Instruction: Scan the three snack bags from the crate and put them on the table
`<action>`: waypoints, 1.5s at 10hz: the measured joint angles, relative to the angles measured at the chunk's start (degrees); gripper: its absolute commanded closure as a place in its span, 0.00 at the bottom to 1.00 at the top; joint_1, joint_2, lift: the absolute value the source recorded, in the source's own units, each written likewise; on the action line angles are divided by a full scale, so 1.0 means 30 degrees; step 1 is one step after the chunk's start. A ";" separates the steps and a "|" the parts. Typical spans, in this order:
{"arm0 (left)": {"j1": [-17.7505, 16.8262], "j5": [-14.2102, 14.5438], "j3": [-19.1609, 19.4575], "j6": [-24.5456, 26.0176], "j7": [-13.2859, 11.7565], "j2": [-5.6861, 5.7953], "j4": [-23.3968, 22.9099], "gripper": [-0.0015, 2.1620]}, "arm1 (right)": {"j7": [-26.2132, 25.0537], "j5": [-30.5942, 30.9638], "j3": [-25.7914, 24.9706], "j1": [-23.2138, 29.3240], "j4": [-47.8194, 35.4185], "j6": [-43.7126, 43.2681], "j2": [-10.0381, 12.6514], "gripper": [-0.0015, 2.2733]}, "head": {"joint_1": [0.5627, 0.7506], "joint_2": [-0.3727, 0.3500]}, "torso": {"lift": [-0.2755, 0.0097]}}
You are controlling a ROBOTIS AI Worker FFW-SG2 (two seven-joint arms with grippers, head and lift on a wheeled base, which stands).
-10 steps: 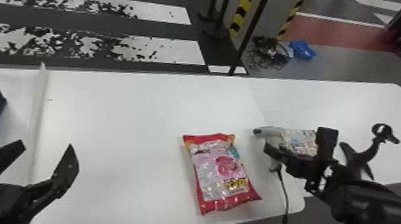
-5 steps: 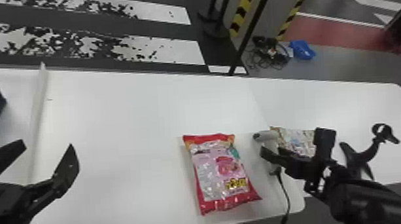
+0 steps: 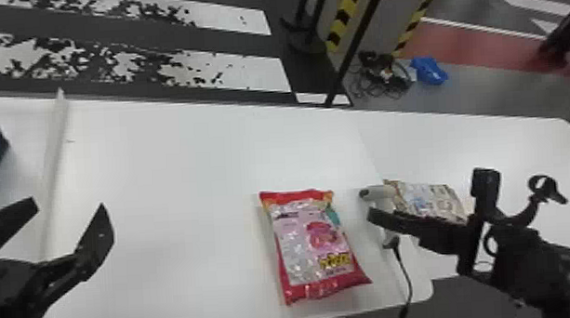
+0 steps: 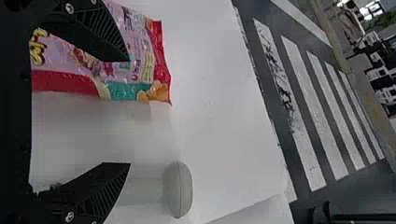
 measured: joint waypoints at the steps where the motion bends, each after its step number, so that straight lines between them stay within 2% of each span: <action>1: -0.0001 0.0000 -0.0040 0.0000 0.0000 0.0039 -0.0012 0.02 | 0.1818 -0.0151 -0.0021 -0.0692 0.0229 0.2441 -0.0445 0.04 | 0.70 0.03 | 0.64; 2: 0.0015 0.0002 -0.0022 -0.0004 0.0019 0.0129 -0.0012 0.02 | 0.2796 -0.0146 0.0462 -0.1379 0.0995 0.4278 -0.1071 0.04 | 0.70 0.03 | 0.64; 3: 0.0068 0.0046 0.0068 -0.0039 0.0029 0.0203 -0.0013 0.02 | 0.3077 0.0225 0.1214 -0.1798 0.1694 0.4769 -0.1458 0.04 | 0.70 0.04 | 0.64; 5: 0.0140 0.0167 0.0300 -0.0100 0.0008 0.0256 -0.0034 0.02 | 0.3855 0.1341 0.2578 -0.2564 0.3050 0.4172 -0.1634 0.05 | 0.70 0.07 | 0.64; 8: 0.0148 0.0235 0.0411 -0.0117 -0.0002 0.0260 0.0023 0.02 | 0.3922 0.2656 0.4176 -0.3179 0.4391 0.2256 -0.1692 0.05 | 0.70 0.10 | 0.64; 9: 0.0139 0.0235 0.0414 -0.0121 -0.0001 0.0260 0.0072 0.02 | 0.3995 0.2981 0.4675 -0.3368 0.4935 0.1658 -0.1750 0.09 | 0.70 0.11 | 0.64; 10: 0.0113 0.0235 0.0440 -0.0130 -0.0001 0.0260 0.0113 0.02 | 0.4275 0.3257 0.5153 -0.3512 0.5384 0.1178 -0.1766 0.46 | 0.70 0.12 | 0.64; 11: 0.0074 0.0235 0.0466 -0.0141 0.0000 0.0260 0.0156 0.02 | 0.4867 0.3515 0.5538 -0.3689 0.5732 0.0903 -0.1771 0.91 | 0.70 0.14 | 0.64; 12: 0.0018 0.0235 0.0471 -0.0163 0.0000 0.0260 0.0239 0.02 | 0.5021 0.3703 0.5811 -0.3825 0.5891 0.0817 -0.1767 0.96 | 0.70 0.15 | 0.64; 15: -0.0165 0.0292 0.0472 -0.0303 0.0000 0.0260 0.0569 0.02 | 0.5315 0.3823 0.5785 -0.3780 0.5459 0.0720 -0.1697 0.97 | 0.70 0.16 | 0.64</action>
